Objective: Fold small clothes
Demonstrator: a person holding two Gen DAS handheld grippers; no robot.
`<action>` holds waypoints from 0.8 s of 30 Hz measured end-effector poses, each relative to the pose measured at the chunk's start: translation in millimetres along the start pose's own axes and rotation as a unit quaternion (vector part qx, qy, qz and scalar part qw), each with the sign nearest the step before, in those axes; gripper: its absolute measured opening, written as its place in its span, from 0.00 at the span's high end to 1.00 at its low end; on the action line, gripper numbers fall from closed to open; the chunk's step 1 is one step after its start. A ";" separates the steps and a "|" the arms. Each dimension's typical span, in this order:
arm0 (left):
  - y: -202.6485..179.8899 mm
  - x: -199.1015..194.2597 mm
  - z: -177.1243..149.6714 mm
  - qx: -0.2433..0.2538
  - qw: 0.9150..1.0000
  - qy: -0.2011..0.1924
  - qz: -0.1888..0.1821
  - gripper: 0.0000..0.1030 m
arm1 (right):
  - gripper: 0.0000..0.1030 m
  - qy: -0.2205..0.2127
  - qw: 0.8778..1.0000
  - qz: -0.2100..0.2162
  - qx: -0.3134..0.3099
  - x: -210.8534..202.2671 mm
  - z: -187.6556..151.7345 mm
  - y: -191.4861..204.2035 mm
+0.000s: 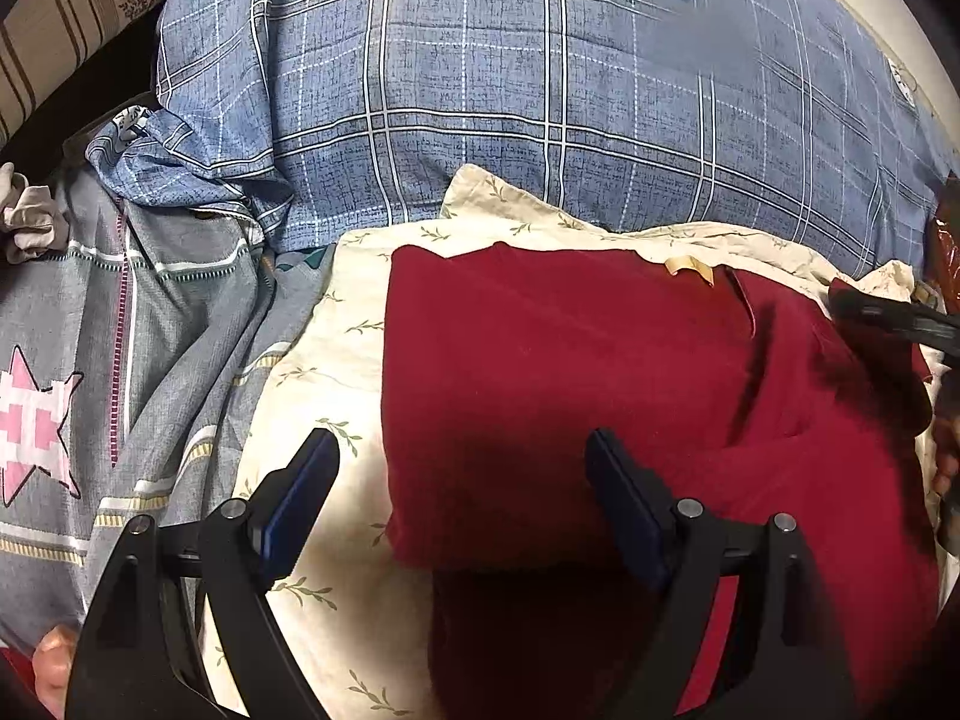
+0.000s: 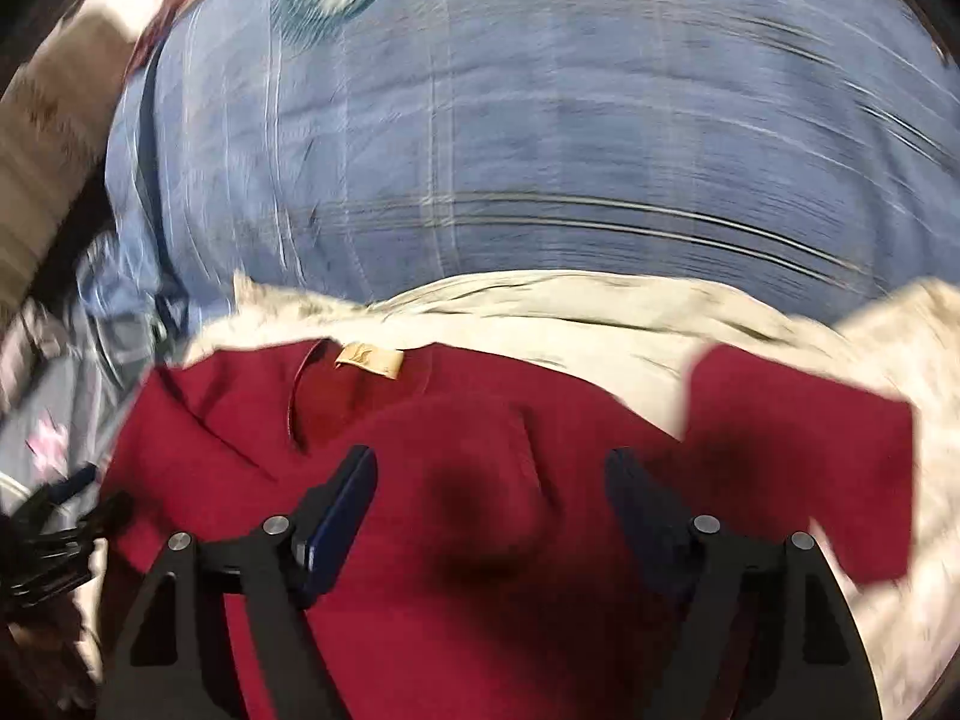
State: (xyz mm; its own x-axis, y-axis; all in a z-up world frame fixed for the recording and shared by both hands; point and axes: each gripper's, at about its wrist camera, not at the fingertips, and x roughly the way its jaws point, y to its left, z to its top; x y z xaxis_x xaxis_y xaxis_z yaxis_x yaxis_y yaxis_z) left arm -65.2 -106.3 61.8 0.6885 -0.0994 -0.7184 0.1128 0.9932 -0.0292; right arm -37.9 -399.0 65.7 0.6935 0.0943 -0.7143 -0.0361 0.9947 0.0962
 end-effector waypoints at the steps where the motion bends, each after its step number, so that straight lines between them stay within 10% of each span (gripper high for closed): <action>1: 1.4 -0.6 0.7 -0.001 1.000 -0.002 0.001 0.18 | 0.23 0.012 1.000 -0.018 -0.006 18.3 5.2 3.8; 3: 6.4 -1.9 3.0 -0.008 1.000 -0.007 0.005 0.18 | 0.47 0.044 0.999 -0.025 0.000 45.4 9.8 0.7; 4: 10.5 -3.2 4.3 -0.014 1.000 -0.011 0.007 0.18 | 0.90 0.062 0.998 -0.012 0.014 53.1 8.5 -4.1; 5: 15.4 -4.9 5.8 -0.023 1.000 -0.015 0.010 0.18 | 0.93 0.080 0.996 0.016 0.030 54.3 6.9 -7.3; 12: 40.6 -17.2 10.0 -0.083 0.995 -0.047 0.013 0.18 | 0.95 -0.043 0.997 0.033 0.047 -46.3 13.5 -31.4; 21: 11.9 1.9 5.8 -0.032 0.999 -0.021 0.011 0.18 | 0.90 0.037 0.996 -0.080 0.005 -17.1 -15.4 -45.6; 24: 3.7 15.5 4.6 -0.017 0.999 -0.004 0.030 0.18 | 0.48 -0.009 0.996 -0.086 0.012 -44.4 -12.8 -42.3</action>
State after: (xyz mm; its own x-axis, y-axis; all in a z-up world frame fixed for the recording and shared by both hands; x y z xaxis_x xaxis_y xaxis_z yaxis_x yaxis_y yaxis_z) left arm -50.8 -104.4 53.8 0.6996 -0.0393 -0.7135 0.0461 0.9989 -0.0098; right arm -76.3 -444.8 84.5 0.7012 -0.0777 -0.7087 0.1012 0.9948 -0.0089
